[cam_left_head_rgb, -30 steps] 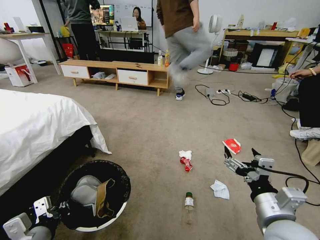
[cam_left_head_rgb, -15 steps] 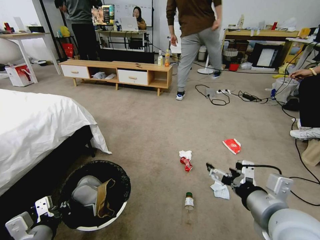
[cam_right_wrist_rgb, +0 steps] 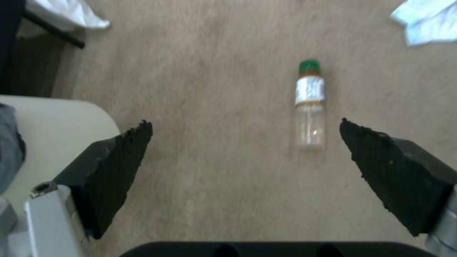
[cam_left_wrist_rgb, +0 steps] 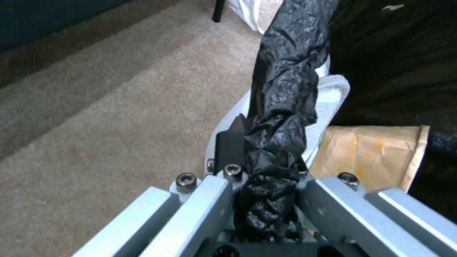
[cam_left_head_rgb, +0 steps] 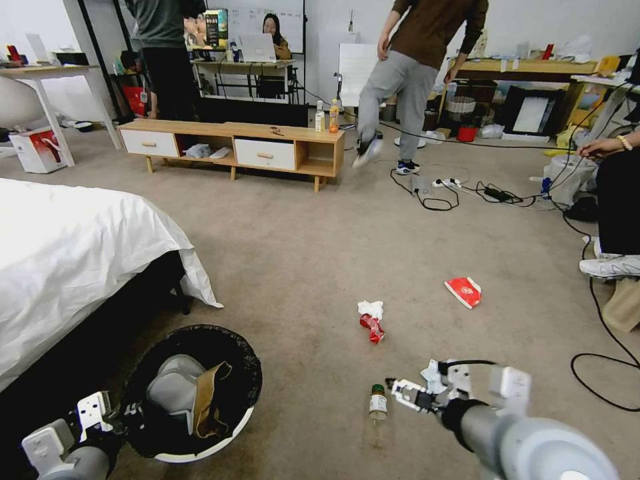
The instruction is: Pick up the trash bin and place the garbage on the floor into it.
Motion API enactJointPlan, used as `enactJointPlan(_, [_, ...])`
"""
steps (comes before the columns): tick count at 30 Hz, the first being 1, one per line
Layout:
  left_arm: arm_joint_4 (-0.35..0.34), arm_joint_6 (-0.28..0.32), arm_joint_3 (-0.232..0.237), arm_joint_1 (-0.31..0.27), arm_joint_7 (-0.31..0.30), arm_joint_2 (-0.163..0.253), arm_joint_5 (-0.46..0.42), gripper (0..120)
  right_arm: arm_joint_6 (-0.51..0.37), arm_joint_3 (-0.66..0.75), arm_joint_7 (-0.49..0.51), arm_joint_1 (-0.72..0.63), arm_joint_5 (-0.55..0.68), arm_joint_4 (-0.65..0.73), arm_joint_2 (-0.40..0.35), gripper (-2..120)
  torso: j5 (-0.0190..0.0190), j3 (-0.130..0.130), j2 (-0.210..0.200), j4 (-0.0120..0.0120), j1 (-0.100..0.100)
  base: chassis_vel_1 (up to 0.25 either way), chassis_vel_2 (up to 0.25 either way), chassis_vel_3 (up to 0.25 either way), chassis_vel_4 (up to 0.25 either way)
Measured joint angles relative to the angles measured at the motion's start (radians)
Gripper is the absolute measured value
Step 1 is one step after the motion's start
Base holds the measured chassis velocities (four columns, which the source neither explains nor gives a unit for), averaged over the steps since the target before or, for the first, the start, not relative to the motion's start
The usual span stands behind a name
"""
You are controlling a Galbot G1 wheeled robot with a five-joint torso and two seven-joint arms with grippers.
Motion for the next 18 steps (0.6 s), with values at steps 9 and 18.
enactJointPlan(9, [0.019,0.0,-0.01,-0.002,0.009,-0.01,0.023,1,0.008,-0.178,0.016,0.149,0.005,-0.16,0.076,100,0.0,0.0,0.0,-0.0001,0.0,0.0,0.0,0.0,0.0])
enactJointPlan(18, [0.027,0.0,-0.02,-0.003,0.009,-0.015,0.028,1,0.021,-0.286,-0.018,0.232,-0.076,-0.353,0.164,100,0.0,0.0,0.0,0.0002,0.0,0.0,0.0,0.0,0.0])
